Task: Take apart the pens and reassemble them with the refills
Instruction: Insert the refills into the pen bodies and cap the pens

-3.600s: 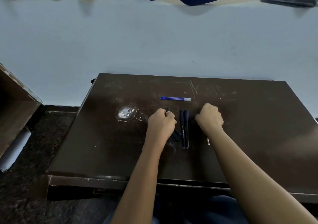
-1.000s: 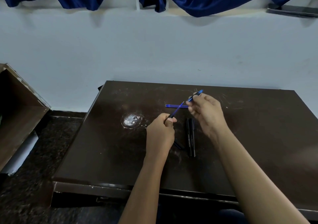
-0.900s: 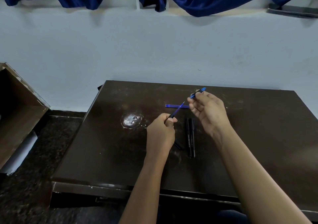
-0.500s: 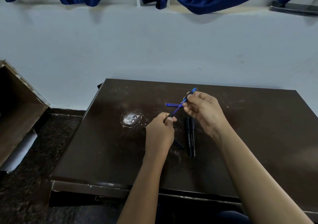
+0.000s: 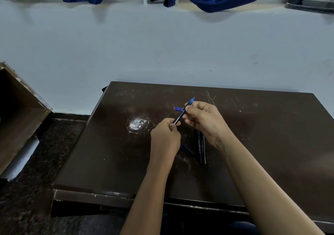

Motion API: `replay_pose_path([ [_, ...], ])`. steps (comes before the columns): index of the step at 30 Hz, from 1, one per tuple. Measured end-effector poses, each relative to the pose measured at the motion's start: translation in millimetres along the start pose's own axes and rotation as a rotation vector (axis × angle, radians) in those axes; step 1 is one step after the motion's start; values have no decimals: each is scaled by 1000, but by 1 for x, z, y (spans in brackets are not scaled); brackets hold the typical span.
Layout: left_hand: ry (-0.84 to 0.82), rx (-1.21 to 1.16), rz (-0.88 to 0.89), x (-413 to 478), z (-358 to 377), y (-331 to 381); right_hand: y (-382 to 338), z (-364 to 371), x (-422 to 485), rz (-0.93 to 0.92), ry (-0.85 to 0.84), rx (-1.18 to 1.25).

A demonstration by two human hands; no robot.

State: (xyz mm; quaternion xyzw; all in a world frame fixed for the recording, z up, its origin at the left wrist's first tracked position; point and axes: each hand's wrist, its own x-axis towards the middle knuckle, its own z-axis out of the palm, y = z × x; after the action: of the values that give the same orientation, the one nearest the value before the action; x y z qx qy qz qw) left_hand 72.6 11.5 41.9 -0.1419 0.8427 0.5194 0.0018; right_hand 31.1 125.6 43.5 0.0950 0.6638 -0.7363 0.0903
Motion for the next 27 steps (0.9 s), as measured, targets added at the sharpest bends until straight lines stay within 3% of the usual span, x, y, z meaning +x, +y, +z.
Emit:
replay_pose_path([
  [21,55,-105,62,-4,-4,3,2,-2,2,15,-11,-16],
  [27,-9,-82,-50,-1,0,3,0,-2,1,7,0,-22],
])
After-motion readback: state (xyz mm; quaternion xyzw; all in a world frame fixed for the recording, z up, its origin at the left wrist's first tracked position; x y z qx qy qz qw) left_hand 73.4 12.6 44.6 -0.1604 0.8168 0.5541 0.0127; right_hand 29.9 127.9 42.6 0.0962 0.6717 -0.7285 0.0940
